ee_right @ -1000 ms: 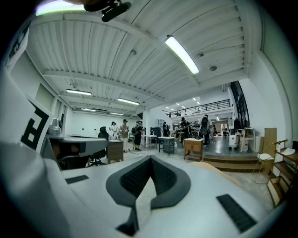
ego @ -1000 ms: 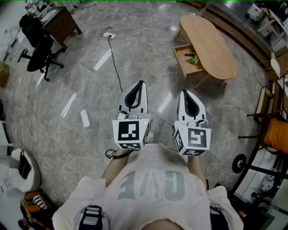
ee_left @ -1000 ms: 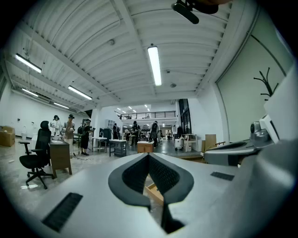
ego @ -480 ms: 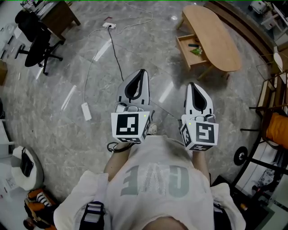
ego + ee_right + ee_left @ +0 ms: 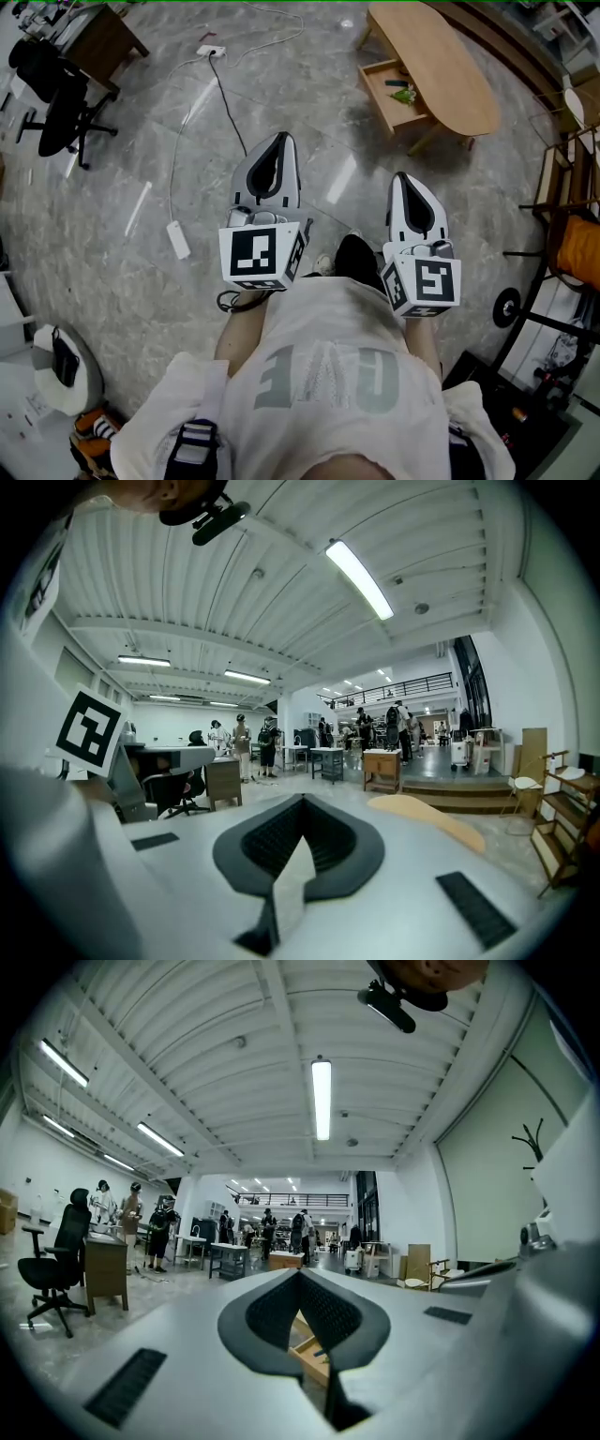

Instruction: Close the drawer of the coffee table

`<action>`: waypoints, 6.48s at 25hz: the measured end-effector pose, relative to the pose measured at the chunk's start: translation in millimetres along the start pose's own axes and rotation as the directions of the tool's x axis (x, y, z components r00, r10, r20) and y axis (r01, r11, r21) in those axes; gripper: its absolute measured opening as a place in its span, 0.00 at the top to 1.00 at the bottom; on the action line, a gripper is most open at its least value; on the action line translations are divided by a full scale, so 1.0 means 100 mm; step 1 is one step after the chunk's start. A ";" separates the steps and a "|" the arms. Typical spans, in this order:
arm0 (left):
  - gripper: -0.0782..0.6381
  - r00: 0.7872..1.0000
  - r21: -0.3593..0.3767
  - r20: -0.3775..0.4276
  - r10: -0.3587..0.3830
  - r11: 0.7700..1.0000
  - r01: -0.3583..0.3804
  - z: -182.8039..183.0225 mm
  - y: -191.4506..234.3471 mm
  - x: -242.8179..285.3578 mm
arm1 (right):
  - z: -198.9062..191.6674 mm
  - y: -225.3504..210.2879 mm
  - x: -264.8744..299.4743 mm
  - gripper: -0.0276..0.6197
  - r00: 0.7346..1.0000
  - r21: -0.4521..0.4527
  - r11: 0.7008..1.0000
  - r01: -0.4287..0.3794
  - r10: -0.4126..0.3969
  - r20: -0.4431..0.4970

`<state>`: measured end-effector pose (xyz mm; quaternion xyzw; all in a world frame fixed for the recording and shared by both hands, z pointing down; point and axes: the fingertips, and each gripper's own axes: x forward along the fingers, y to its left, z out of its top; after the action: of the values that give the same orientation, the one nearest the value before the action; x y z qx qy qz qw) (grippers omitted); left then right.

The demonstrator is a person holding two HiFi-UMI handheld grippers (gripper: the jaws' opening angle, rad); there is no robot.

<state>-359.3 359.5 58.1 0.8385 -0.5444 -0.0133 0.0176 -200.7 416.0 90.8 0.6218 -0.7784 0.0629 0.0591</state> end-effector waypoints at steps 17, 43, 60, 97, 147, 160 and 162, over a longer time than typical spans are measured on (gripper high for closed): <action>0.90 1.000 0.045 0.016 0.002 0.999 -0.002 -0.08 0.02 1.93 | 0.20 -1.16 1.85 0.96 0.999 0.037 0.999 -0.036 0.035 0.026; 0.90 0.999 0.042 0.032 -0.029 0.999 0.028 0.25 0.53 5.13 | 0.97 -2.61 4.51 0.96 0.999 0.007 1.000 0.020 -0.020 0.044; 0.90 0.957 -0.045 -0.166 -0.237 0.972 0.233 -2.02 0.27 6.40 | -0.84 -3.19 5.72 0.96 0.988 0.071 0.988 0.134 -0.127 -0.093; 0.61 0.085 0.289 -0.943 -0.322 -0.662 0.692 -6.39 -1.00 5.91 | -3.53 -3.74 4.90 0.96 0.885 0.133 0.945 0.299 -0.222 -0.410; 0.72 0.294 0.406 -0.910 -0.294 -0.476 0.780 -6.39 -1.91 6.77 | -3.77 -4.39 4.33 0.96 0.845 0.228 0.878 0.420 -0.287 -0.451; 0.50 0.475 0.102 -0.800 -0.367 0.697 0.709 -6.45 -1.65 7.01 | -3.79 -4.57 4.33 0.96 0.853 0.213 0.889 0.405 -0.283 -0.438; 0.56 0.454 0.092 -0.790 -0.413 0.651 0.754 -6.44 -1.71 6.99 | -3.77 -4.51 4.39 0.96 0.866 0.216 0.902 0.373 -0.255 -0.430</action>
<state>107.5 -199.7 691.8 0.8923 -0.1471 0.4255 0.0332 147.7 -39.4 548.4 0.7178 -0.6197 0.2893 0.1305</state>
